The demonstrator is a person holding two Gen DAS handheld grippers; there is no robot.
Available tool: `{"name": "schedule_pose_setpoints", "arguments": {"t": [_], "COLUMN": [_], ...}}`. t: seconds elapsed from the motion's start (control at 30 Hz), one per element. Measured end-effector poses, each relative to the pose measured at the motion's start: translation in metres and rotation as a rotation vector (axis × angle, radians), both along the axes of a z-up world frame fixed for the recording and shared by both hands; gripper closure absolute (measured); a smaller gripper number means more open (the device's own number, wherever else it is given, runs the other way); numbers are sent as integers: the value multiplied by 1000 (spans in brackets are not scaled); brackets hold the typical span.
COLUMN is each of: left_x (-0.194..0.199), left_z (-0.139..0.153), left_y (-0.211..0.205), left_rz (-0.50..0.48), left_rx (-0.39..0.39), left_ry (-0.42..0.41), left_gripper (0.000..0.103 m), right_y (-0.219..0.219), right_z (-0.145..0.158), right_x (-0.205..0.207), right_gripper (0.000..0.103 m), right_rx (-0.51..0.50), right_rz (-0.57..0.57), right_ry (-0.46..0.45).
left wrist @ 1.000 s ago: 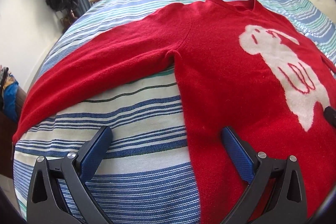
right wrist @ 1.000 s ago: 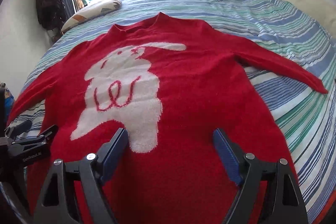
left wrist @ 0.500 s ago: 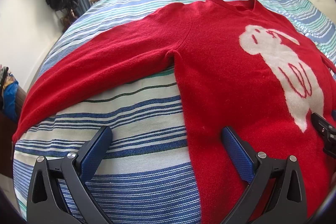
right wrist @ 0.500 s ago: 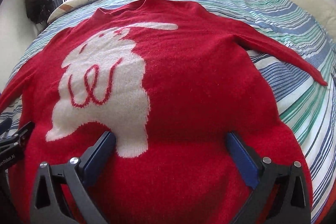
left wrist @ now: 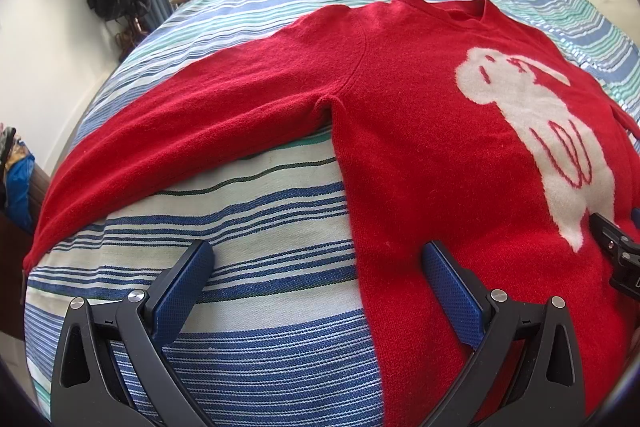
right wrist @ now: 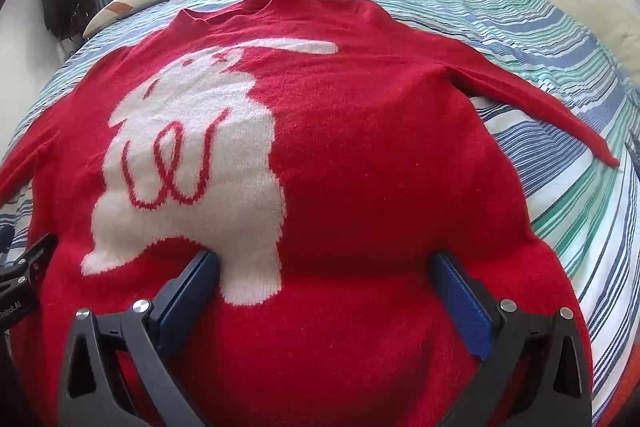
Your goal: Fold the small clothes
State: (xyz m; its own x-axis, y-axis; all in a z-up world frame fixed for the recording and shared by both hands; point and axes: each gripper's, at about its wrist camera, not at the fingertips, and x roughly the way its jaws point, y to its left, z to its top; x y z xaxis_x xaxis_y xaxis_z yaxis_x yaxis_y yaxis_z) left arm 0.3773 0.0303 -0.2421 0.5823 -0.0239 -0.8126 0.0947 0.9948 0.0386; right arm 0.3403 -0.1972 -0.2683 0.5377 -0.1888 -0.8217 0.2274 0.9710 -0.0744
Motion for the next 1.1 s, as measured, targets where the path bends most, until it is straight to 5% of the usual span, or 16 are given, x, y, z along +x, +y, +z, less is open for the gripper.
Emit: {"name": "schedule_pose_setpoints", "arguments": {"t": [1.1], "left_x": [0], "left_z": [0], "left_y": [0], "left_rz": [0], "left_rx": [-1], "left_ry": [1], "left_gripper": [0], "right_y": [-10], "right_z": [3], "right_x": [-8], "right_gripper": [0], "right_rx": [96], "right_rz": [21], "right_ry": [-73]}}
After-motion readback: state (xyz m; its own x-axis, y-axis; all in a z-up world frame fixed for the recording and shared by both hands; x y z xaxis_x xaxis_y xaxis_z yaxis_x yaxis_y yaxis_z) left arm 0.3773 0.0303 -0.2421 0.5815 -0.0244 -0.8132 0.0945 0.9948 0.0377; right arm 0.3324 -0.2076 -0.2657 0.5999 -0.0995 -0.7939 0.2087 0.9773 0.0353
